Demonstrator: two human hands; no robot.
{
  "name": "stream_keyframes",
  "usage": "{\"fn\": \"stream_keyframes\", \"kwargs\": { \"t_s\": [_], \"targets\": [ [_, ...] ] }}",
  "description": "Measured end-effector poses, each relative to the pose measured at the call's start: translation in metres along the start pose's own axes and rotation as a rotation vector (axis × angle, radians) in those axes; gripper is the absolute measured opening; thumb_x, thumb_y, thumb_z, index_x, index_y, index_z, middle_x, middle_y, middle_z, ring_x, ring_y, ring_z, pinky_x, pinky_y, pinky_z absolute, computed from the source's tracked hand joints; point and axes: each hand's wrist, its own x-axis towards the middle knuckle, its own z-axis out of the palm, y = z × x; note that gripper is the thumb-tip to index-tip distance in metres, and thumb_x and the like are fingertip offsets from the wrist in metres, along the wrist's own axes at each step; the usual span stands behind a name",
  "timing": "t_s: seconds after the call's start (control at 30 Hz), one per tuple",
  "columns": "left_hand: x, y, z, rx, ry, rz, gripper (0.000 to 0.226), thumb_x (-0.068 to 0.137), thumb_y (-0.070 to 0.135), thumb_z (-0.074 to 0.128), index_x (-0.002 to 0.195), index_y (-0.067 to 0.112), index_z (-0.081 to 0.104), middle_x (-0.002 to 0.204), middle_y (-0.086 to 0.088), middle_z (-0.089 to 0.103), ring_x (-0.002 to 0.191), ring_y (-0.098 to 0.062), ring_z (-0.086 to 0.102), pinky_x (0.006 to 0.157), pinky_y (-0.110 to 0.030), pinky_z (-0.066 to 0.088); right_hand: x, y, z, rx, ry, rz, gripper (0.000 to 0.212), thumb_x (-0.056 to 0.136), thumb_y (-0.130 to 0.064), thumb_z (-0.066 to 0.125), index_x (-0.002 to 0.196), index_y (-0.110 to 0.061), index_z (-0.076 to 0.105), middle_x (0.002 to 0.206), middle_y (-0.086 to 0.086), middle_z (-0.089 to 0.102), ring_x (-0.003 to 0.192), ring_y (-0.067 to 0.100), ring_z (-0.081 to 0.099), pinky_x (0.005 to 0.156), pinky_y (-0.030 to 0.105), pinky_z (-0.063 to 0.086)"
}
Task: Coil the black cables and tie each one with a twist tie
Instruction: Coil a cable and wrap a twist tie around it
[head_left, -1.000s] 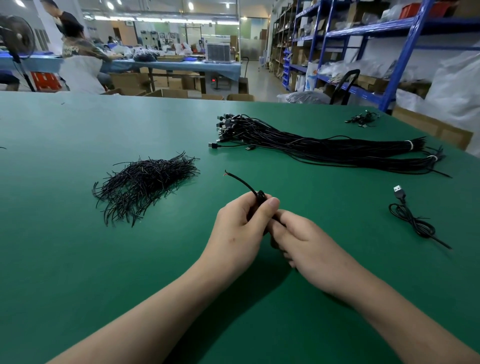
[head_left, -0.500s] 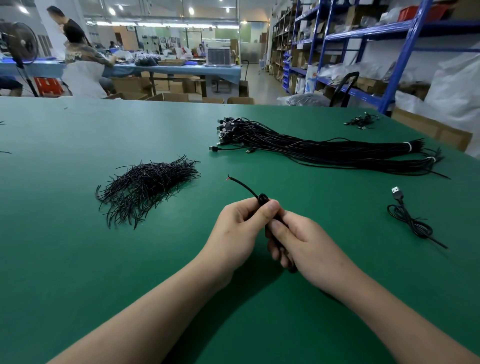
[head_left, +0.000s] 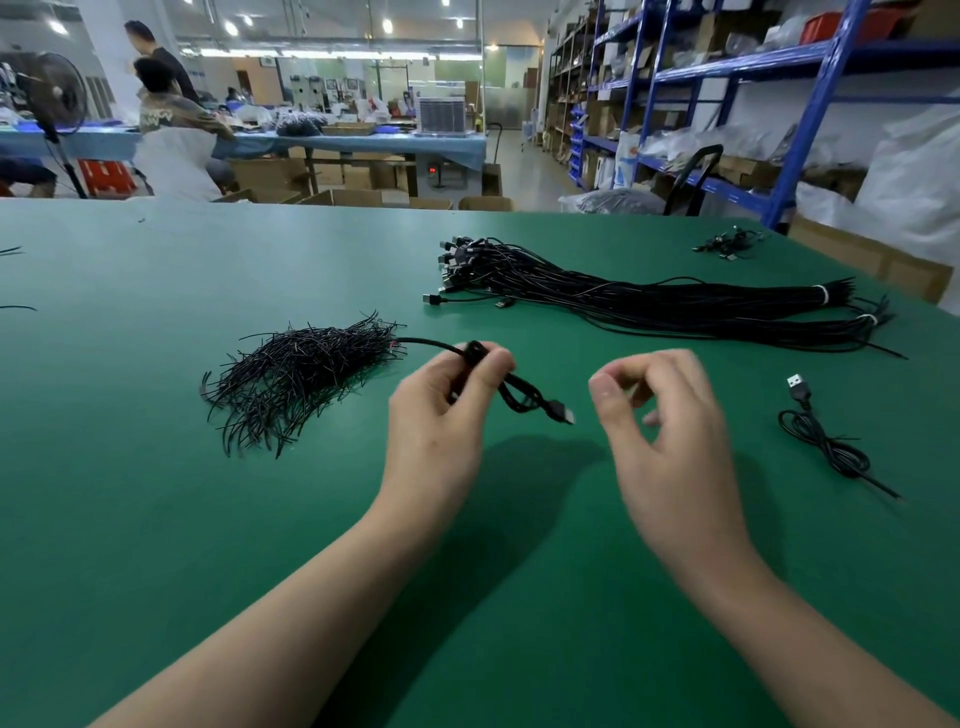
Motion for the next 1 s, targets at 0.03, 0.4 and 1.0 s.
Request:
{"fn": "stream_keyframes", "kwargs": {
  "t_s": [0.03,0.4,1.0],
  "targets": [
    [0.002,0.002,-0.004,0.087,0.024,0.112,0.011,0.097,0.023,0.067,0.088,0.024,0.073,0.08,0.016,0.07,0.077,0.003,0.06,0.073,-0.015,0.045,-0.001,-0.001,0.001,0.147,-0.052,0.093,0.033,0.101,-0.049,0.05,0.087,-0.028,0.07,0.089,-0.01,0.061,0.08,0.007,0.056,0.071,0.015,0.041],
    [-0.011,0.014,0.0,0.704,-0.316,1.0,0.015,0.098,0.004,0.063,0.097,0.01,0.077,0.08,-0.005,0.064,0.068,-0.026,0.055,0.059,-0.04,0.047,0.001,-0.011,0.001,1.084,-0.459,0.824,0.043,0.084,-0.054,0.063,0.053,-0.025,0.062,0.055,-0.008,0.038,0.047,0.005,0.031,0.043,0.018,0.032],
    [0.0,0.001,-0.008,0.319,-0.252,0.371,0.026,0.1,0.01,0.06,0.116,0.023,0.075,0.087,0.011,0.068,0.072,-0.007,0.06,0.068,-0.019,0.046,0.004,0.001,-0.003,0.41,-0.348,0.382,0.036,0.103,-0.042,0.044,0.083,-0.016,0.059,0.068,-0.004,0.048,0.058,0.008,0.044,0.055,0.02,0.037]
  ]
}}
